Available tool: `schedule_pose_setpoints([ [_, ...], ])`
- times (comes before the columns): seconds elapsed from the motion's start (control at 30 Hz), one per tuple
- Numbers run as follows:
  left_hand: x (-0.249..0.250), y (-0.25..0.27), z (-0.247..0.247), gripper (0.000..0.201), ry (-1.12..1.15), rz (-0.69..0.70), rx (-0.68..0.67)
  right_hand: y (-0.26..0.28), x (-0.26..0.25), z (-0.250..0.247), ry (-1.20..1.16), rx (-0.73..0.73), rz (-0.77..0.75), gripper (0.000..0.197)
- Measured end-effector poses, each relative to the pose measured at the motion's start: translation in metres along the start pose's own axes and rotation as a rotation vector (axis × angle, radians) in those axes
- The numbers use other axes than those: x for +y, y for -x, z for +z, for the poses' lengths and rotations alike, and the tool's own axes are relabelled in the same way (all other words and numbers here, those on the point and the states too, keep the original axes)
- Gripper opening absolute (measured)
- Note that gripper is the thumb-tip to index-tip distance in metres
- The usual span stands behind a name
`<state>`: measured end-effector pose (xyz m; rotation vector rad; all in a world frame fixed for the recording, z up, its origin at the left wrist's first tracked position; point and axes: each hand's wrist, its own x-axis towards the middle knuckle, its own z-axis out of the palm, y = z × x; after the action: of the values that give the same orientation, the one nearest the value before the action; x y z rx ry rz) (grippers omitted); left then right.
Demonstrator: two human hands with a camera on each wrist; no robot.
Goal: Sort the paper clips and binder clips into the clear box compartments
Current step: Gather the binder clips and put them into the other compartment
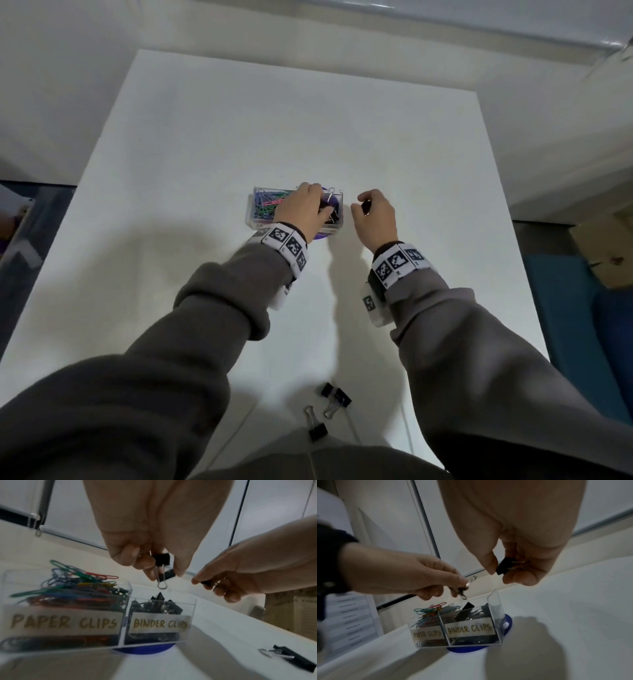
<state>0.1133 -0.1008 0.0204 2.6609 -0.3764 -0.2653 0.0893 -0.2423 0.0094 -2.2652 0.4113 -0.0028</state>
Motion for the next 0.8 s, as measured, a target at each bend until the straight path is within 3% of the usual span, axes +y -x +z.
schedule_pose_setpoints([
  [0.1,0.003,-0.002,0.000,0.035,-0.088,0.020,-0.047,0.003,0.000,-0.002,0.023,-0.003,-0.035,0.023],
  [0.3,-0.011,0.046,0.012,0.021,0.005,0.177,0.003,-0.004,-0.018,0.006,-0.009,-0.029,-0.130,0.022],
  [0.43,-0.021,0.107,0.033,0.039,0.047,0.282,-0.152,-0.006,-0.030,0.016,0.008,-0.122,-0.176,0.023],
  [0.53,-0.029,0.149,0.043,0.025,0.092,0.231,-0.354,-0.002,-0.023,0.010,0.079,-0.061,-0.198,0.026],
  [0.67,-0.036,0.190,0.050,0.033,0.123,0.230,-0.456,0.012,0.021,-0.018,0.192,0.065,-0.105,0.030],
  [0.8,-0.034,0.216,0.057,0.054,0.095,0.277,-0.482,0.033,0.081,-0.045,0.449,-0.037,0.079,0.035],
])
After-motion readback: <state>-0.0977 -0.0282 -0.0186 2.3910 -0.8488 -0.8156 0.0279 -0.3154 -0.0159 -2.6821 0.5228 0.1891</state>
